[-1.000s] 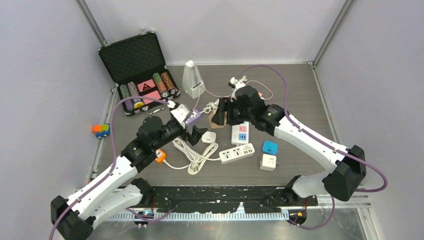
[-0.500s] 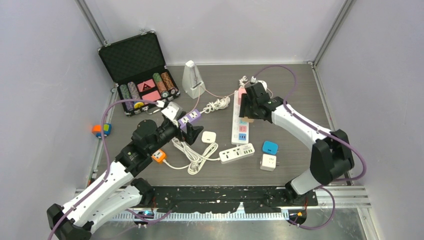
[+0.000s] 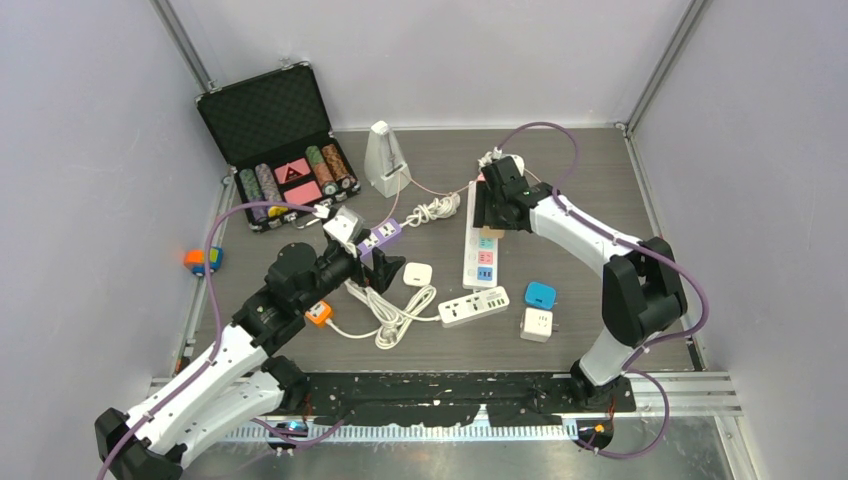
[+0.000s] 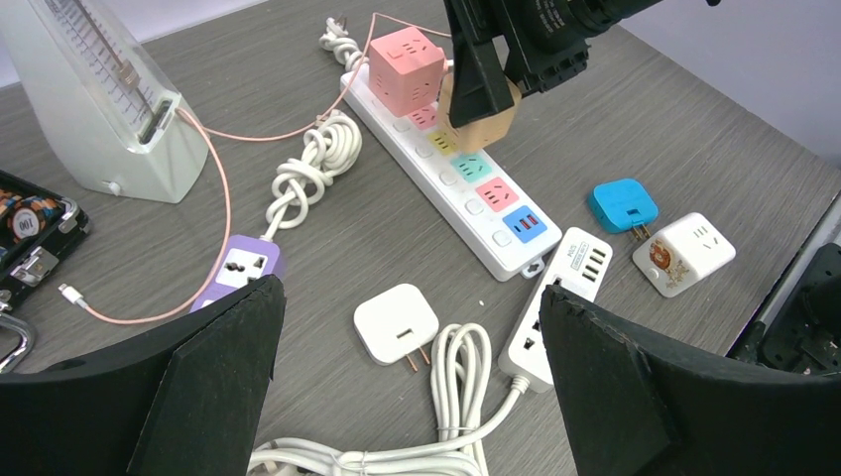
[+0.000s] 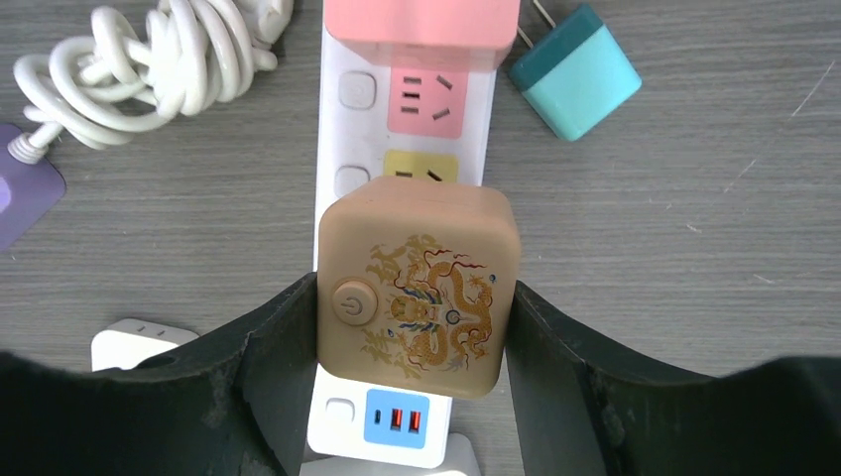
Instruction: Insert the plug
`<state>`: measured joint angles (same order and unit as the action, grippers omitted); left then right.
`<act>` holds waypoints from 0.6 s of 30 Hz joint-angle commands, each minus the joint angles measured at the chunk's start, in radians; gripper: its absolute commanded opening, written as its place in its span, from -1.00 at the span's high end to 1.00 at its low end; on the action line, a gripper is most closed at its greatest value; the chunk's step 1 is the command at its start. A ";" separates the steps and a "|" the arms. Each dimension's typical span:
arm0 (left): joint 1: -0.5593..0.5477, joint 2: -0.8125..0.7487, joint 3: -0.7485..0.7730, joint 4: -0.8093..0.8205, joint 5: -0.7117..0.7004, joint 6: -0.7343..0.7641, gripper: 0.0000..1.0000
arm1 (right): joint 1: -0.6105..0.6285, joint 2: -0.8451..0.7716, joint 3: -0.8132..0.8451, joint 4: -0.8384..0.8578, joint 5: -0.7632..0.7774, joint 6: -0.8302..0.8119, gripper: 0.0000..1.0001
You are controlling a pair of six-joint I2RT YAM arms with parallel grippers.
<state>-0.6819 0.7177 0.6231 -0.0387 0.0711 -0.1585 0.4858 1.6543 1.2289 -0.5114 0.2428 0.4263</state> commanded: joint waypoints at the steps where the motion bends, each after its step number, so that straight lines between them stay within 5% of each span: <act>1: -0.005 -0.002 0.003 0.012 -0.008 -0.010 -0.99 | -0.005 0.026 0.078 0.053 0.021 -0.007 0.89; 18: -0.006 0.012 0.006 0.004 -0.015 0.002 -0.99 | -0.028 0.123 0.100 0.030 -0.027 -0.018 0.89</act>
<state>-0.6819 0.7280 0.6231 -0.0437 0.0704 -0.1574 0.4667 1.7657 1.2999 -0.4831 0.2241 0.4194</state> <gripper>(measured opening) 0.994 0.657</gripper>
